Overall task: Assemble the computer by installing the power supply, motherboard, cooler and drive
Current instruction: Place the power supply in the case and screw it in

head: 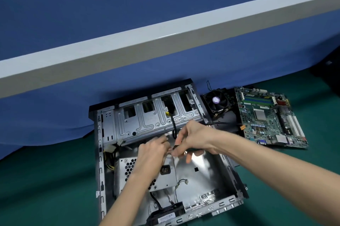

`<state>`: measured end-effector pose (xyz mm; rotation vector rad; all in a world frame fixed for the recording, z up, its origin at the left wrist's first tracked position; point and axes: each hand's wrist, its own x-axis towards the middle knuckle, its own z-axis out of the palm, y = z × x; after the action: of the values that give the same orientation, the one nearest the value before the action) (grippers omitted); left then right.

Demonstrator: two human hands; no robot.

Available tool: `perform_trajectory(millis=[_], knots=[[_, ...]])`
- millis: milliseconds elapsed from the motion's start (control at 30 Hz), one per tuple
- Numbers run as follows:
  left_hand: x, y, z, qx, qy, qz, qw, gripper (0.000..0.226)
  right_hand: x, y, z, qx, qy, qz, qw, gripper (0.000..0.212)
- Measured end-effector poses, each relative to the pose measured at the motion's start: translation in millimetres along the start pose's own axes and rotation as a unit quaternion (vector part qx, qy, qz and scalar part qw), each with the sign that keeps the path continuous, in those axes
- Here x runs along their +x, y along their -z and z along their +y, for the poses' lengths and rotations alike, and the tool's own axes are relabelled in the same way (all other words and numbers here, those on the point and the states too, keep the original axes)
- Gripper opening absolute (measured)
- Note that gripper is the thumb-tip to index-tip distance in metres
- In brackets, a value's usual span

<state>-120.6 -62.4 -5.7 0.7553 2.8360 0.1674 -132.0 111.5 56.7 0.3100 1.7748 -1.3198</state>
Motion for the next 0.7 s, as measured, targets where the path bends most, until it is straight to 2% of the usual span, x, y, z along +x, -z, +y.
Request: perform_trajectory(millis=[167, 333, 400, 500, 633, 700], knots=[[-1.1, -2.2, -9.2, -0.027, 0.012, -0.005, 1.0, 0.017, -4.3, -15.1, -4.1, -0.025, 0.048, 0.045, 0.998, 0.021], [-23.3, 6.1, -32.2, -0.175, 0.069, -0.019, 0.982, 0.065, -3.8, -32.4, -15.1, -0.082, 0.074, 0.051, 0.993, 0.024], [-37.5, 10.6, -42.8, -0.201, 0.087, -0.032, 0.975, 0.08, -2.9, -39.4, -12.3, -0.079, 0.078, 0.054, 0.992, 0.026], [-63.2, 12.9, -59.5, -0.193, 0.106, -0.064, 0.973, 0.101, -2.8, -45.2, -7.7, -0.076, 0.084, 0.065, 0.992, 0.025], [-89.8, 15.4, -71.3, -0.112, 0.087, -0.107, 0.984, 0.131, -5.1, -47.6, -6.4, -0.087, 0.093, 0.08, 0.989, 0.028], [-94.5, 15.0, -72.0, -0.119, 0.092, -0.117, 0.982, 0.129, -6.0, -49.4, -5.2, -0.097, 0.102, 0.089, 0.986, 0.028]])
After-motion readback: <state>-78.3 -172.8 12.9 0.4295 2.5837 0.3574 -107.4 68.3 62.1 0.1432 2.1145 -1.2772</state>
